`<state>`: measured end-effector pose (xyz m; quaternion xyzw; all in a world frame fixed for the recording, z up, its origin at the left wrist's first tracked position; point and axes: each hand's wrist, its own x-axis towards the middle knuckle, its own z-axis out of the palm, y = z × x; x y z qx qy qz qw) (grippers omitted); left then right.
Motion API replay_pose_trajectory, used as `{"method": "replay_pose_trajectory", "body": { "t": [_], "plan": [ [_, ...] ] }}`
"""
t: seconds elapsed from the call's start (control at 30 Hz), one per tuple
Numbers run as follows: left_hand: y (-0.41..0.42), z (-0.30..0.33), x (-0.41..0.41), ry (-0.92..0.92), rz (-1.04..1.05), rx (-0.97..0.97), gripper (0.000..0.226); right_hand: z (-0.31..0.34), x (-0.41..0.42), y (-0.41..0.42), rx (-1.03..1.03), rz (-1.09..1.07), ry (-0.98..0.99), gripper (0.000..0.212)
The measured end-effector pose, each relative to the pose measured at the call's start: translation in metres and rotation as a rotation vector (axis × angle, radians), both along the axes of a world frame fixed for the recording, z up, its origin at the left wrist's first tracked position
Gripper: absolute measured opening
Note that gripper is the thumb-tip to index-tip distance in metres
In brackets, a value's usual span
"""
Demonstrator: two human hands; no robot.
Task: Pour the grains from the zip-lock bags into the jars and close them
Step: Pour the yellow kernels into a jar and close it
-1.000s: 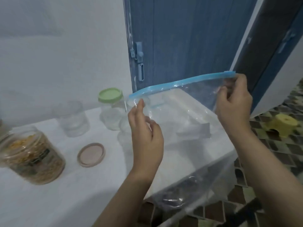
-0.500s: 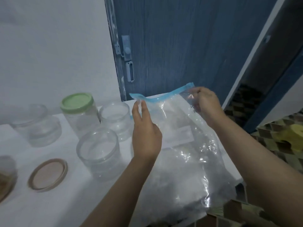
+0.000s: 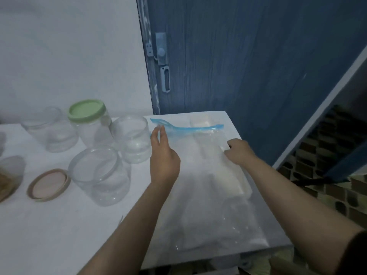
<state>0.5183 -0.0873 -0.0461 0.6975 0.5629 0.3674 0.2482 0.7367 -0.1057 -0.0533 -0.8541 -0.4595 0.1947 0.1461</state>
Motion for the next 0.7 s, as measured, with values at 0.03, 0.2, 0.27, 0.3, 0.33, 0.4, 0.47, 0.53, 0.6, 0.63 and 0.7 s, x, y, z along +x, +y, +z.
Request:
{"method": "replay_pose_trajectory", "body": {
  "t": [0.03,0.2,0.27,0.3,0.33,0.4,0.47,0.53,0.6,0.63,0.7],
  "plan": [
    [0.003,0.001,0.004,-0.01,0.014,-0.012,0.069,0.002,0.002,-0.001,0.04,-0.024,0.003,0.023],
    [0.028,0.002,0.02,0.024,0.058,-0.04,0.067,0.031,0.021,0.003,0.289,-0.047,-0.168,0.048],
    [0.038,-0.003,0.024,0.075,0.063,-0.061,0.067,0.054,0.025,0.002,0.397,-0.03,-0.21,0.061],
    [0.042,-0.006,0.026,0.105,0.069,-0.072,0.067,0.067,0.026,0.003,0.442,-0.022,-0.249,0.064],
    [0.045,-0.011,0.026,0.133,0.077,-0.086,0.067,0.078,0.026,0.003,0.497,-0.008,-0.279,0.063],
    [0.05,-0.02,0.026,0.194,0.084,-0.127,0.067,0.096,0.022,0.006,0.644,0.012,-0.249,0.051],
    [0.053,-0.029,0.024,0.257,0.092,-0.192,0.068,0.11,0.014,0.009,0.76,-0.003,-0.125,0.041],
    [0.053,-0.037,0.024,0.296,0.105,-0.239,0.063,0.121,0.005,0.006,0.833,0.038,-0.089,0.039],
    [0.051,-0.044,0.025,0.352,0.103,-0.226,0.056,0.124,-0.006,0.0,0.83,0.164,-0.218,0.057],
    [0.05,-0.048,0.026,0.387,0.101,-0.205,0.054,0.124,-0.009,-0.001,0.822,0.217,-0.232,0.064],
    [0.05,-0.053,0.029,0.437,0.109,-0.15,0.051,0.119,-0.016,-0.002,0.697,0.233,-0.076,0.06]
  ]
}}
